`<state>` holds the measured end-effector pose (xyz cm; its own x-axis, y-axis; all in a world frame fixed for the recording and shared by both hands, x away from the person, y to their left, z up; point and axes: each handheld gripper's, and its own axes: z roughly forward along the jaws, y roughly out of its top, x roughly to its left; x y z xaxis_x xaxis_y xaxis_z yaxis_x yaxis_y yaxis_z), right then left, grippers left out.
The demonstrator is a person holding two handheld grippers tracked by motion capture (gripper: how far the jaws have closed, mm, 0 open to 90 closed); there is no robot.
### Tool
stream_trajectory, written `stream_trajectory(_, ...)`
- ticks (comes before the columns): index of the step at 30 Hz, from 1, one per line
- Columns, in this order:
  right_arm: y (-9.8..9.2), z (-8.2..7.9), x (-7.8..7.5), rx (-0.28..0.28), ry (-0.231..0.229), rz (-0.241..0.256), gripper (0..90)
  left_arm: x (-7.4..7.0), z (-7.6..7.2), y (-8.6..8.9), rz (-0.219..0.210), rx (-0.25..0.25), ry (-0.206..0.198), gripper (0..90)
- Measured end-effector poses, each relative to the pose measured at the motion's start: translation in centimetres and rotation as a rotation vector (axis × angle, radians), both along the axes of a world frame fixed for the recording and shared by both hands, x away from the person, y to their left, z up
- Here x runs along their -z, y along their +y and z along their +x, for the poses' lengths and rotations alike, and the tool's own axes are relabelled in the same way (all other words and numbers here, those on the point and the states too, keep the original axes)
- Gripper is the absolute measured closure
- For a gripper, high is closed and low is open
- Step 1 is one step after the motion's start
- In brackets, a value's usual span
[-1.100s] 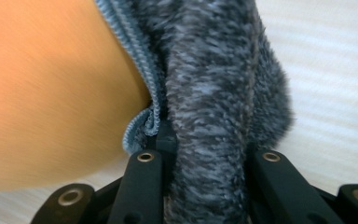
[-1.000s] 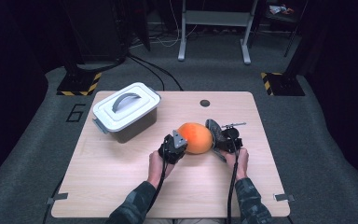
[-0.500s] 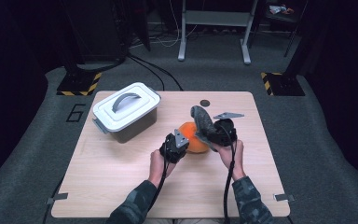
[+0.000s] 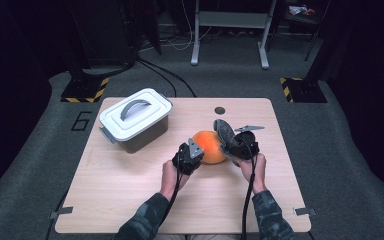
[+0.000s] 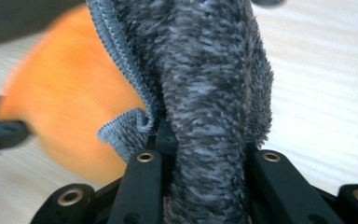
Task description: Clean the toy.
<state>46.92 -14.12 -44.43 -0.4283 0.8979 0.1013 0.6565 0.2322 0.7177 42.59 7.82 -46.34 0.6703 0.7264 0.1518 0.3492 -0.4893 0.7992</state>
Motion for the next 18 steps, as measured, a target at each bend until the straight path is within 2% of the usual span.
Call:
stream_trajectory(4,-0.9,0.5,1.4,0.042,0.052,0.015,72.4,0.0,0.0,0.0,0.001,-0.001,-0.003,81.6)
stream_trajectory(10,-1.8,1.2,3.4,0.079,0.119,0.006,72.3,0.0,0.1,0.1,-0.002,-0.006,0.0,81.6)
stream_trajectory(12,-2.0,1.4,4.3,0.089,0.155,0.004,72.2,-0.1,0.1,0.2,0.002,-0.005,-0.002,81.6)
stream_trajectory(14,-2.2,1.6,4.9,0.084,0.165,-0.002,72.1,-0.1,0.1,0.2,-0.001,-0.004,0.002,81.6)
stream_trajectory(16,-2.3,1.5,4.8,0.085,0.167,-0.001,72.0,-0.1,0.1,0.2,-0.002,-0.006,0.001,81.6)
stream_trajectory(18,-2.2,1.1,4.1,0.099,0.138,-0.018,71.9,-0.2,0.1,0.3,-0.004,-0.01,0.0,81.5)
